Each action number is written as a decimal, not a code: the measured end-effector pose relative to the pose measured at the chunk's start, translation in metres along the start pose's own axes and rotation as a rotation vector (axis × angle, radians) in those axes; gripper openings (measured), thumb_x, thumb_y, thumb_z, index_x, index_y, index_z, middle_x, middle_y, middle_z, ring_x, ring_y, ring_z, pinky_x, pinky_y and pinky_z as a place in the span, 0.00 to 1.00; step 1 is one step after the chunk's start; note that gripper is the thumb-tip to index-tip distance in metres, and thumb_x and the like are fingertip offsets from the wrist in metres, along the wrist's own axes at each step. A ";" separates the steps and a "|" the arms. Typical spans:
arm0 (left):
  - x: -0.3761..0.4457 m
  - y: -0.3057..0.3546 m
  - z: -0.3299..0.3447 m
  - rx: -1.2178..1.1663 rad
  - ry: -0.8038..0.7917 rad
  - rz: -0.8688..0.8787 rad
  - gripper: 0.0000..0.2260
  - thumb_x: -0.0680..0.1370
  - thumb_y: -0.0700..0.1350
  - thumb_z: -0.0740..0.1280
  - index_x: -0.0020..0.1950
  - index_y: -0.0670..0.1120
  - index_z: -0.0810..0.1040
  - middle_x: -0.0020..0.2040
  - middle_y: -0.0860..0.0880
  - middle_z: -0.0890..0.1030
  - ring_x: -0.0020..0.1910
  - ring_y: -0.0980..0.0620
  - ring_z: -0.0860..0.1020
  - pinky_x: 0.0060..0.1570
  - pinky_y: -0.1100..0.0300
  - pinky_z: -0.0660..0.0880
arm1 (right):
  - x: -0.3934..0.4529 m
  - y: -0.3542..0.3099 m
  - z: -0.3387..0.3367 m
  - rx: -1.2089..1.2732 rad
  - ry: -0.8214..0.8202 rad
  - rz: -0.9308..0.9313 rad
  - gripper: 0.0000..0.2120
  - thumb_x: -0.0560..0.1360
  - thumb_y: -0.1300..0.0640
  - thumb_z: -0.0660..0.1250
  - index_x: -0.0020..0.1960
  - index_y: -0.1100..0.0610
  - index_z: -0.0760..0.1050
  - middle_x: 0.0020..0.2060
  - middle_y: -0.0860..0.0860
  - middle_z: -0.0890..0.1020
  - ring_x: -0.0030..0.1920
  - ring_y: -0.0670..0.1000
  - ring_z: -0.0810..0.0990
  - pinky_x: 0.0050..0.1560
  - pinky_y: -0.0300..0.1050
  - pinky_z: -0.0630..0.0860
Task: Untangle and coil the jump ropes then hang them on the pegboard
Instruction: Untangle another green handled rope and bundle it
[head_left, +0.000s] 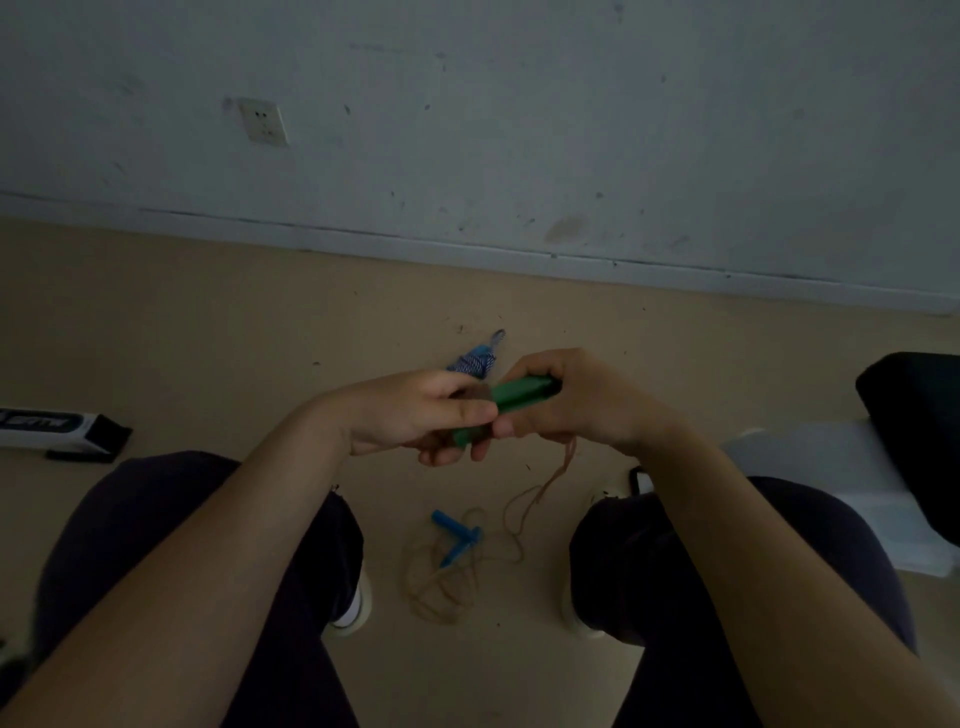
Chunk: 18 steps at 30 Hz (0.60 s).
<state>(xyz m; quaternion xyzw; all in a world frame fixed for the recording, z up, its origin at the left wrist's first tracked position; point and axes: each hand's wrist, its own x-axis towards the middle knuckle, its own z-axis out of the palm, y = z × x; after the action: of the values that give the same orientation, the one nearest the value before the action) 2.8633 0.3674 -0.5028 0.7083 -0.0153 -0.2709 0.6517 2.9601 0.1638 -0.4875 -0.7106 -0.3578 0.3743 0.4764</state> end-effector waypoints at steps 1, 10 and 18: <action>0.000 0.000 0.000 -0.045 0.015 0.047 0.16 0.79 0.54 0.67 0.59 0.44 0.76 0.42 0.47 0.81 0.31 0.54 0.73 0.29 0.63 0.69 | 0.000 0.000 0.000 0.061 0.021 -0.027 0.07 0.68 0.58 0.78 0.43 0.51 0.82 0.31 0.50 0.78 0.27 0.46 0.72 0.26 0.37 0.69; 0.013 0.001 0.014 -0.234 0.393 0.370 0.17 0.79 0.49 0.67 0.67 0.47 0.74 0.38 0.47 0.79 0.28 0.54 0.70 0.27 0.64 0.66 | 0.012 -0.001 0.019 0.351 0.222 -0.119 0.16 0.78 0.50 0.64 0.50 0.64 0.73 0.32 0.58 0.74 0.22 0.46 0.65 0.22 0.35 0.61; 0.010 -0.001 0.000 -0.087 0.682 0.384 0.07 0.81 0.49 0.67 0.58 0.51 0.76 0.37 0.50 0.82 0.28 0.54 0.73 0.26 0.62 0.67 | 0.003 -0.009 0.015 -0.001 0.334 0.065 0.16 0.81 0.50 0.63 0.37 0.56 0.74 0.21 0.43 0.67 0.21 0.43 0.64 0.26 0.39 0.62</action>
<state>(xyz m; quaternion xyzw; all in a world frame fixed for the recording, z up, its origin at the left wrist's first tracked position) 2.8712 0.3638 -0.5076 0.7137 0.0813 0.1066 0.6875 2.9467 0.1753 -0.4835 -0.7743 -0.2509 0.2661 0.5164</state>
